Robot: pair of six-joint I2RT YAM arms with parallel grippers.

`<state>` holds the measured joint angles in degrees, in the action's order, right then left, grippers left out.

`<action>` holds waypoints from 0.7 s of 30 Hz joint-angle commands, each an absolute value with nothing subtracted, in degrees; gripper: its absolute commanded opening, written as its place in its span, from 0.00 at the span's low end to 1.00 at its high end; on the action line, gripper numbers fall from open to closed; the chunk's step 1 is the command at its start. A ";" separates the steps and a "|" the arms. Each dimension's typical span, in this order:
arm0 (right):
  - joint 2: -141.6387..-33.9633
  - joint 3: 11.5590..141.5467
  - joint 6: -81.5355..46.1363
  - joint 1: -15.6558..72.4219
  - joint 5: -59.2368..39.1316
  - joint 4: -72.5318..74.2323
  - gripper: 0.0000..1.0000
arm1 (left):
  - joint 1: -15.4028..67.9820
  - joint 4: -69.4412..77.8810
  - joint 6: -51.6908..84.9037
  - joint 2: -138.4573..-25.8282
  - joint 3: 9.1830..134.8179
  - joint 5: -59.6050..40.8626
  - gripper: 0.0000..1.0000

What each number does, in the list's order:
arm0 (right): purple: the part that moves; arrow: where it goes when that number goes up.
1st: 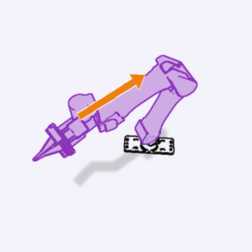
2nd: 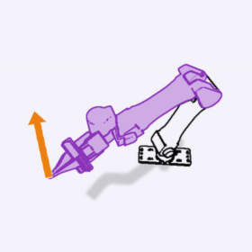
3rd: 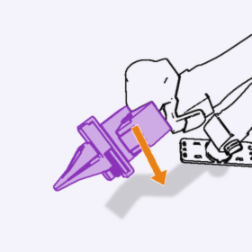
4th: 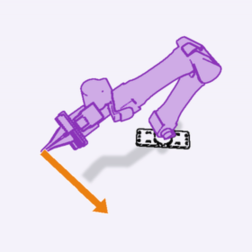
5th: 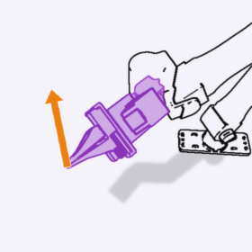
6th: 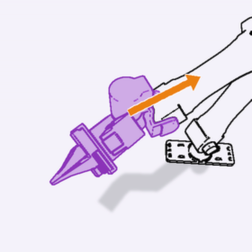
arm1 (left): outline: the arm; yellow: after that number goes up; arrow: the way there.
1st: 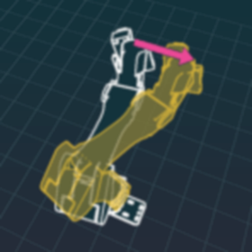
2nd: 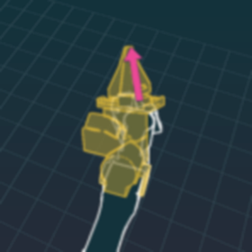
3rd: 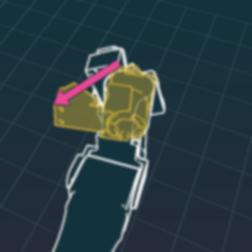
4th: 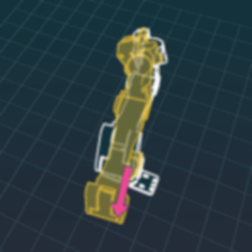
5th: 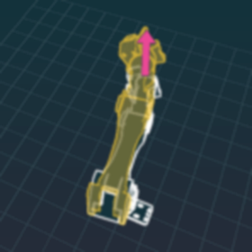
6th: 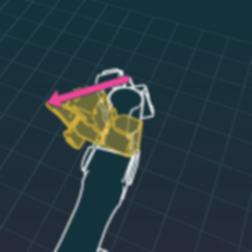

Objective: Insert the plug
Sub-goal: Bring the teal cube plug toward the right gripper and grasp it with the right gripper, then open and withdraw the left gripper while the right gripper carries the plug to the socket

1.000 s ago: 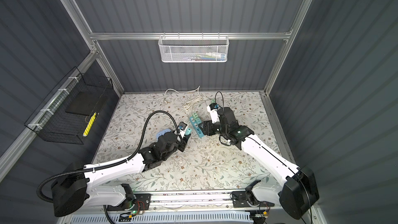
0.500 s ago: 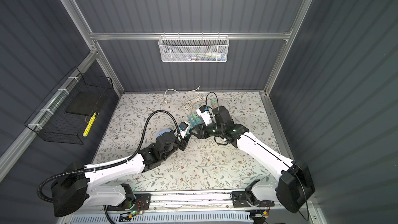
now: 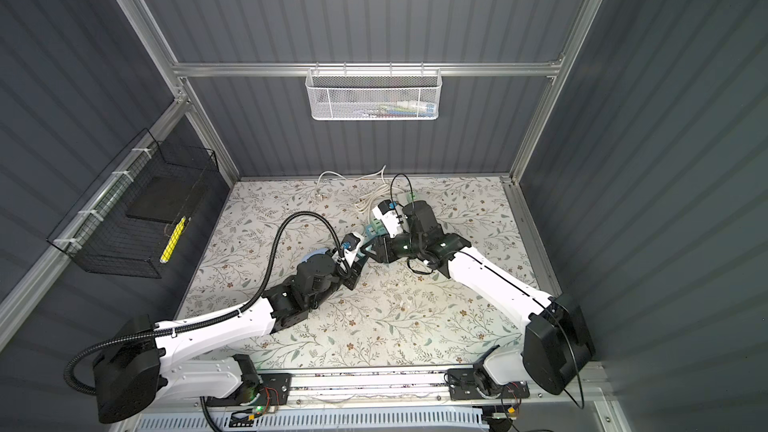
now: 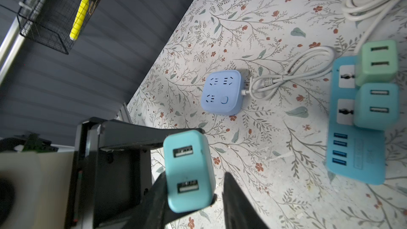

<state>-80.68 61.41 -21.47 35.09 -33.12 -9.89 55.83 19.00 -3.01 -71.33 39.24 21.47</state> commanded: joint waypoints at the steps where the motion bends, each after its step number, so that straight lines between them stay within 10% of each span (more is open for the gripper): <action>1: -81.92 63.36 -21.64 35.50 -33.35 -8.67 0.41 | 56.11 20.30 -3.05 -69.87 39.03 22.19 0.16; 15: -83.13 64.68 -20.19 37.02 -32.54 -8.38 0.28 | 56.08 19.95 -2.32 -68.96 38.58 23.44 0.26; 21: -82.54 65.14 -17.52 40.19 -25.89 -8.55 0.27 | 56.12 20.39 0.93 -65.22 36.66 31.35 0.75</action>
